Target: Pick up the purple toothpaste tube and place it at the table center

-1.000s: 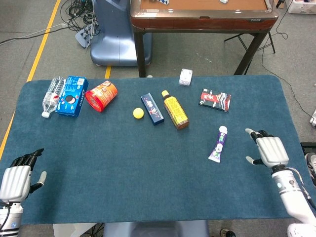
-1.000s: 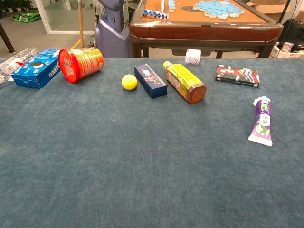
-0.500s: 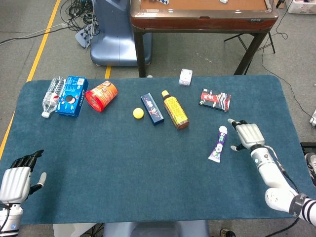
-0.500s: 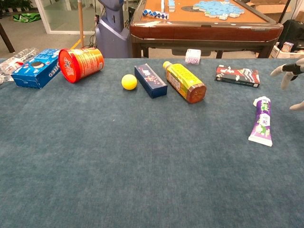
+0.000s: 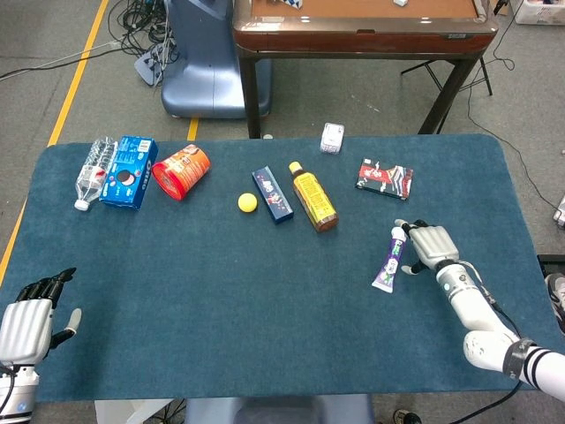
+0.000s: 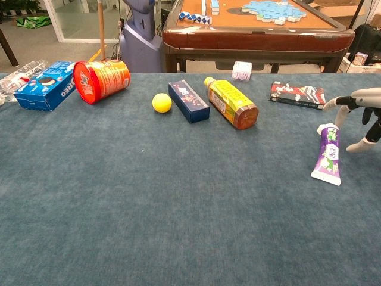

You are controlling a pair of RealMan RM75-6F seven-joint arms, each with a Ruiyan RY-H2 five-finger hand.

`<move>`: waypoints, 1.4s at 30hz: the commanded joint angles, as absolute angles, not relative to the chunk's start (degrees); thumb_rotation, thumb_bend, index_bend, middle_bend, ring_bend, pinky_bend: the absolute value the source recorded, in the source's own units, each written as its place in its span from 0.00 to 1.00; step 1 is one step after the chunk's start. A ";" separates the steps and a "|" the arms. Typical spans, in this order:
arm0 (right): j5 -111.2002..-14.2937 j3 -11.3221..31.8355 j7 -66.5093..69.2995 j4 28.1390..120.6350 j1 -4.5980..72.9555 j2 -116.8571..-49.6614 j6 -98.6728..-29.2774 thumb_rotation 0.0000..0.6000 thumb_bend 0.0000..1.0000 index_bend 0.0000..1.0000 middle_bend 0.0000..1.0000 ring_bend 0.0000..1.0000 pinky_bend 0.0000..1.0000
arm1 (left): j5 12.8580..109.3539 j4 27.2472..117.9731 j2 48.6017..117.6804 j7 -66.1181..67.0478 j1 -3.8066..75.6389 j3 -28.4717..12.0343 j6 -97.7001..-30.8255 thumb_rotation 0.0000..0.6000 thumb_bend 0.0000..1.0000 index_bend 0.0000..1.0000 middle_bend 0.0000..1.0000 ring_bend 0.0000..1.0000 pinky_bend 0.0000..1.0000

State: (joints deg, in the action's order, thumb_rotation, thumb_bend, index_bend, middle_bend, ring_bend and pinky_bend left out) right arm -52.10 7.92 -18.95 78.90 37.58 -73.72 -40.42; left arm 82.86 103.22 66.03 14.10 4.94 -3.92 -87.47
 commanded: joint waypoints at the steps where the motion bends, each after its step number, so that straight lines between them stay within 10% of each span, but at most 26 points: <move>1: -51.60 7.60 -18.76 78.52 37.76 -73.71 -40.31 1.00 0.23 0.02 0.28 0.13 0.27 | 82.87 103.16 66.04 14.00 4.99 -3.85 -87.30 1.00 0.35 0.14 0.25 0.22 0.21; 42: -66.27 2.96 -18.20 91.25 42.03 -75.47 -43.30 1.00 0.24 0.01 0.28 0.12 0.27 | 83.28 102.95 64.71 11.06 2.67 -3.44 -89.59 1.00 0.35 0.14 0.24 0.22 0.21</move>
State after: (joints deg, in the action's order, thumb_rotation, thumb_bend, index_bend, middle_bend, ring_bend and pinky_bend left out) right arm -65.36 3.63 -17.57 90.61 42.59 -76.08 -42.03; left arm 83.28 102.95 64.71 11.06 2.67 -3.45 -89.59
